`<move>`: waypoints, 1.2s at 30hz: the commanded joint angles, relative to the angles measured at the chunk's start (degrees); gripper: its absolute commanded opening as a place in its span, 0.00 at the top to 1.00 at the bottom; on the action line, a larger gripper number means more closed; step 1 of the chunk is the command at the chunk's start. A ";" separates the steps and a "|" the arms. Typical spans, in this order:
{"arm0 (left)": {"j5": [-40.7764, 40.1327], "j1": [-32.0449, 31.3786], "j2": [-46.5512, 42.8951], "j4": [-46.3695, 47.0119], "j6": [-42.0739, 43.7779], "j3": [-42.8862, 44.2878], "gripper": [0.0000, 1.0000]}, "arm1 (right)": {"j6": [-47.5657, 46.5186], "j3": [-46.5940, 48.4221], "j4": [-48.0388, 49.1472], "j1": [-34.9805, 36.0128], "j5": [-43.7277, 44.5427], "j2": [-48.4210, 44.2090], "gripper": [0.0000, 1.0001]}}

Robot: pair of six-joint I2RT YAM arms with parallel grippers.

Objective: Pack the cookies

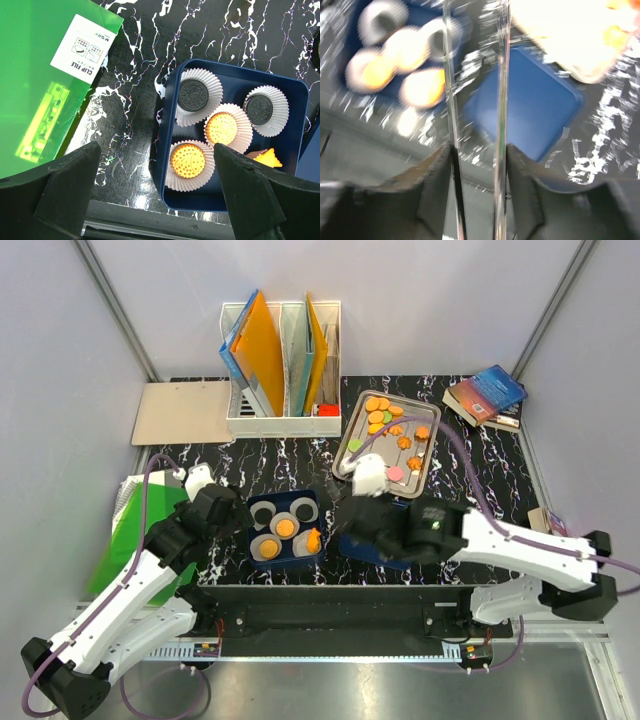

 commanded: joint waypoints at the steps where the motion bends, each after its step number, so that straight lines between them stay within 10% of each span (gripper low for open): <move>1: -0.51 0.12 -0.47 1.48 -0.60 0.41 0.01 | 4.91 -4.69 -2.07 -12.36 6.22 -7.05 0.55; 18: 1.16 0.21 -2.66 2.27 -0.07 0.06 0.01 | -6.26 -22.72 23.76 -64.50 -14.26 4.71 0.63; 36: 3.54 0.12 -5.03 3.50 0.89 -0.38 0.01 | -0.89 -9.97 26.06 -77.00 -24.10 21.89 0.29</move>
